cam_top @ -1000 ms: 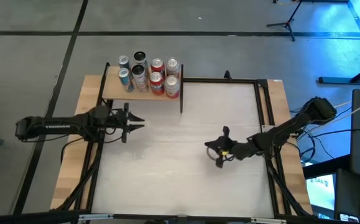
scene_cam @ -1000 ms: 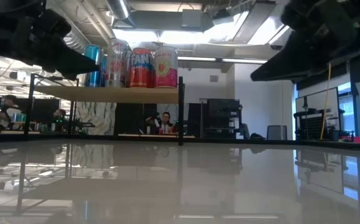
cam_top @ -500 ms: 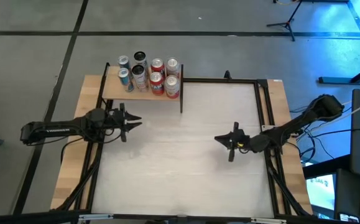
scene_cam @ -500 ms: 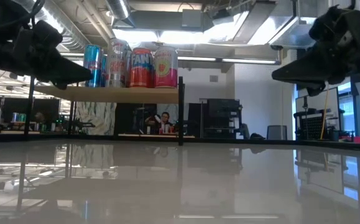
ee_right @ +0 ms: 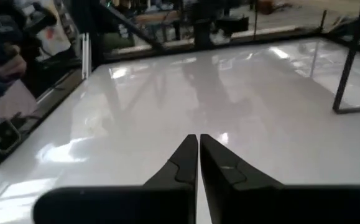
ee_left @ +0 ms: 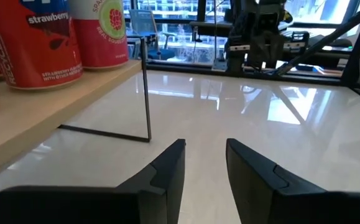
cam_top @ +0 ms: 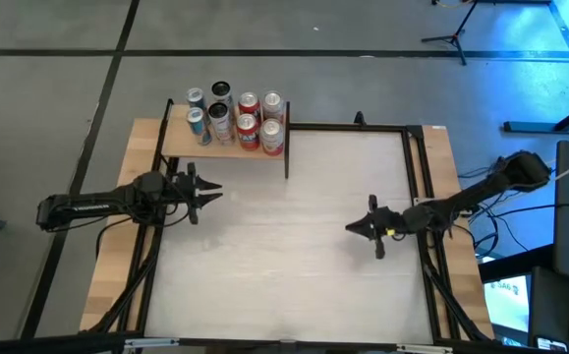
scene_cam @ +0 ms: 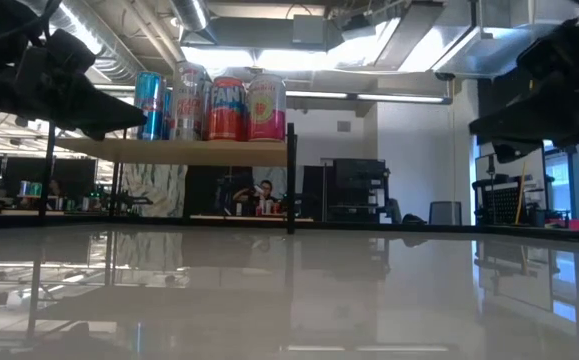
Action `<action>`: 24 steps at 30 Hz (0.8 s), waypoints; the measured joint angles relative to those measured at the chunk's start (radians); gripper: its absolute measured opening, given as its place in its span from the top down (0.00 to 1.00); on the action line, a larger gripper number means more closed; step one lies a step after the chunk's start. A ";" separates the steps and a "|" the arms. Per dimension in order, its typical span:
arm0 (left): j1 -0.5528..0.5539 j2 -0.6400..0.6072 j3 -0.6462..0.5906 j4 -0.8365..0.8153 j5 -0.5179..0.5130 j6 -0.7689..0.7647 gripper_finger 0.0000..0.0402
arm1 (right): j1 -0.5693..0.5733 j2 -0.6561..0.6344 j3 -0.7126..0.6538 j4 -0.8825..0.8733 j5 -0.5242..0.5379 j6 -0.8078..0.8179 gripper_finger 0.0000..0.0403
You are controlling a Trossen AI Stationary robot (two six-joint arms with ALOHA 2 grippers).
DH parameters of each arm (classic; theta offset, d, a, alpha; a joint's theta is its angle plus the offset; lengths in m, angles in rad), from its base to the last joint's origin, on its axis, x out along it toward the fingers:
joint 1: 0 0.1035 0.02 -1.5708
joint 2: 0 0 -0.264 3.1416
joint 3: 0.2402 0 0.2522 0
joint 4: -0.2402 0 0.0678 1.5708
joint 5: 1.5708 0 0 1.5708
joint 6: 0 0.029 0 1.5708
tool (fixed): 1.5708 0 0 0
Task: Place canned beverage on shelf
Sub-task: Return to Home Position
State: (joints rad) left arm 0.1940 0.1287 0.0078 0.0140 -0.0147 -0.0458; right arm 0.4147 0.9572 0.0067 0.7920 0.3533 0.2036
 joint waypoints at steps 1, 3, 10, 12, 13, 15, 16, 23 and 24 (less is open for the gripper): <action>0.000 0.000 0.000 0.000 0.000 0.004 0.73 | -0.028 -0.012 0.000 -0.022 -0.043 -0.004 0.96; 0.000 0.000 0.000 -0.001 0.000 0.014 0.73 | -0.100 -0.043 0.000 -0.062 -0.112 -0.020 0.96; 0.000 0.000 0.001 -0.003 0.020 0.019 0.73 | -0.420 -0.189 0.000 -0.259 -0.366 -0.032 0.96; 0.000 0.000 0.001 -0.003 0.021 0.022 0.73 | -0.486 -0.241 0.000 -0.311 -0.364 -0.049 0.96; 0.000 0.000 0.001 -0.003 0.021 0.022 0.73 | -0.513 -0.271 0.000 -0.328 -0.363 -0.058 0.96; 0.000 0.000 0.001 -0.003 0.021 0.022 0.73 | -0.557 -0.335 0.000 -0.365 -0.368 -0.076 0.96; 0.000 0.000 0.001 -0.003 0.022 0.021 0.73 | -0.574 -0.368 0.000 -0.394 -0.373 -0.081 0.96; 0.000 0.000 0.001 -0.005 0.017 0.000 0.73 | -0.641 -0.603 0.000 -0.609 -0.289 -0.049 0.96; 0.000 0.000 0.001 -0.005 0.015 -0.002 0.73 | -0.645 -0.631 0.000 -0.640 -0.265 -0.049 0.96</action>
State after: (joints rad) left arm 0.1936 0.1291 0.0086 0.0086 0.0007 -0.0476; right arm -0.2299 0.3258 0.0071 0.1522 0.0884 0.1546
